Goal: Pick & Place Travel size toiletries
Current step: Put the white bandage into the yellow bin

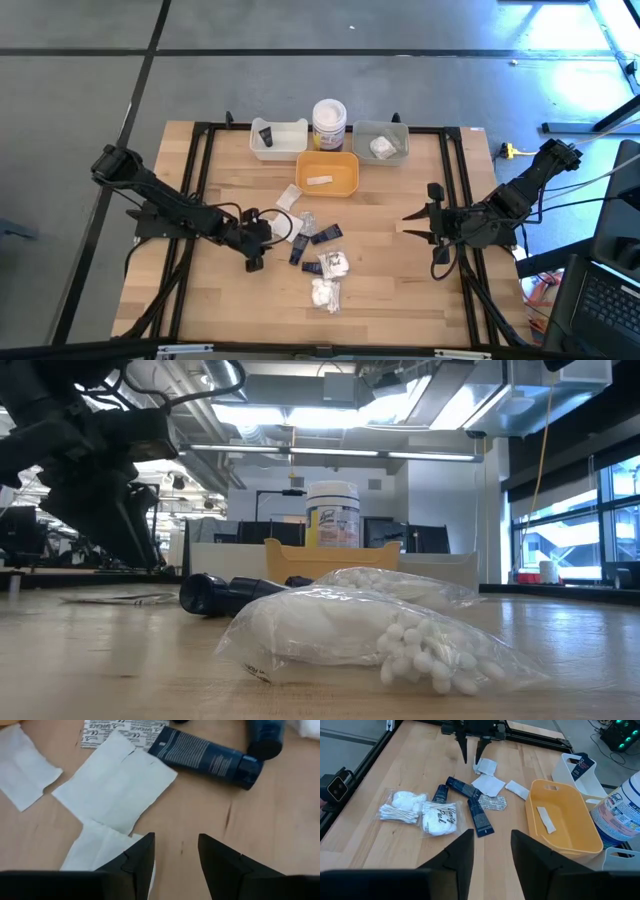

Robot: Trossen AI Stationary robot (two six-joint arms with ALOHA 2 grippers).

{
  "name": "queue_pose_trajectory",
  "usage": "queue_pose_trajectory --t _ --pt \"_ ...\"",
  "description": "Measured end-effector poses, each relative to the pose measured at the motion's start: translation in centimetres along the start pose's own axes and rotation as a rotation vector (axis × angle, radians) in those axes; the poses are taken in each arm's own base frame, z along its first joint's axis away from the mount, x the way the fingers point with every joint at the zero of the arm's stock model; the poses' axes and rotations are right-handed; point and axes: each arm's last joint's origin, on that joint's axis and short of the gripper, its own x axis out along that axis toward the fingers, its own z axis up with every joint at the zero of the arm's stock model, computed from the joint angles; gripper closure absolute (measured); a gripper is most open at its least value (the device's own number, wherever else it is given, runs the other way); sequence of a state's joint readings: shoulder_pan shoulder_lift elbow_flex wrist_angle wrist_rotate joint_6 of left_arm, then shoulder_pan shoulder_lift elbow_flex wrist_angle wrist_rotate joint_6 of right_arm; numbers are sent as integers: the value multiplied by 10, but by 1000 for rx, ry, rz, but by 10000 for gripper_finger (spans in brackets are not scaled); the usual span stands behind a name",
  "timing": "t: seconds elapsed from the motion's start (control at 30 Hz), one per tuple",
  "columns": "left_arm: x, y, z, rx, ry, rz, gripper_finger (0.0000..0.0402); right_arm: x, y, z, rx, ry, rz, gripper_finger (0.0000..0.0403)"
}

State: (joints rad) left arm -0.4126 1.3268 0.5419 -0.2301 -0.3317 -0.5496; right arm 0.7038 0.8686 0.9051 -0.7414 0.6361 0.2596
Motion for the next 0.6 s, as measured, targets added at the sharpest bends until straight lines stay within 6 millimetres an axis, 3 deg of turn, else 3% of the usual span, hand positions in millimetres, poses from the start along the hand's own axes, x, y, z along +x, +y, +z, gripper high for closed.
queue_pose_trajectory --t 0.3,0.6 --pt "1 2 -2 44 33 -1 229 0 0 0 0 0 0 284" --pt "13 -1 -5 50 58 8 237 0 0 0 0 0 0 296"
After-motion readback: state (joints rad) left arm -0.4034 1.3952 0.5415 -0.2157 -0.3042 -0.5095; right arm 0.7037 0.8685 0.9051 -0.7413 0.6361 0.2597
